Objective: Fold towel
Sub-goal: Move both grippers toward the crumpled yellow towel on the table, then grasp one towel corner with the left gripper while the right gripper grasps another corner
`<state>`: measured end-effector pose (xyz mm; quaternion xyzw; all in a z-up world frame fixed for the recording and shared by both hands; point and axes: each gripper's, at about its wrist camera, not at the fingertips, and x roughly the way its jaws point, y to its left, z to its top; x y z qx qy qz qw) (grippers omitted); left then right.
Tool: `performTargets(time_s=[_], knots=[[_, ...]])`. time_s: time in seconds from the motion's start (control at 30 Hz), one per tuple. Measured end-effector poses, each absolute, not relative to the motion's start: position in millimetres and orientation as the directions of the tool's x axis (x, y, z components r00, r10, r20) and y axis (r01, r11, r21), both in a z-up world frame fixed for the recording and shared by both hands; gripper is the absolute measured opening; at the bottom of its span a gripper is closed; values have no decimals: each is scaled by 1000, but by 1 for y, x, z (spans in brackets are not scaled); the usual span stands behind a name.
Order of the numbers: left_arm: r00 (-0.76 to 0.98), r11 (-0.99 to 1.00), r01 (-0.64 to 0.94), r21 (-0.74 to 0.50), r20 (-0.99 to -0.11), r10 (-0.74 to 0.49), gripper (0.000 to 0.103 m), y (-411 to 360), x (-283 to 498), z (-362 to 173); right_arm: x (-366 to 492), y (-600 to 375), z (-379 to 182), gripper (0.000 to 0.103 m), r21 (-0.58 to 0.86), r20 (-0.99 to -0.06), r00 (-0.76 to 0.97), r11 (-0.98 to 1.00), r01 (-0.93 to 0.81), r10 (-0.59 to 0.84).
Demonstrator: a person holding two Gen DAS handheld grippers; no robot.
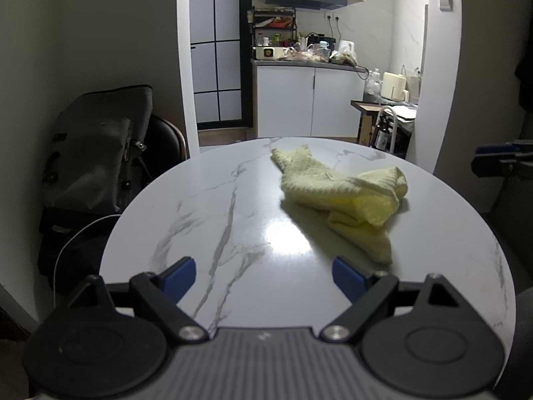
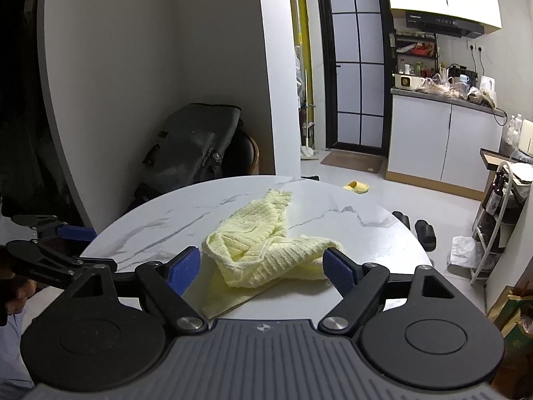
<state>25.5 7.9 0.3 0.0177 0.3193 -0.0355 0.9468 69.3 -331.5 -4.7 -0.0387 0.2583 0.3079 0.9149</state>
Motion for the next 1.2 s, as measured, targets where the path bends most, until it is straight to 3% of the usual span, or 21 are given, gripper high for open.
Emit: performTargets(time_s=[0.2,0.33,0.83,1.2], knots=[[788,997,82,7,-613,-60,91,7,33,-2,76,-333,-1,84,78,-531,660,807,-586,531],[783,996,88,-5,-617,-72,84,8,36,-2,81,-334,4,84,88,-520,646,787,-611,559],[785,996,93,-11,-615,-80,84,0,58,1,125,-339,-7,84,136,-503,653,798,-587,566],[765,991,132,-20,-634,-115,82,-11,99,-2,166,-333,-26,84,147,-555,626,806,-574,547]])
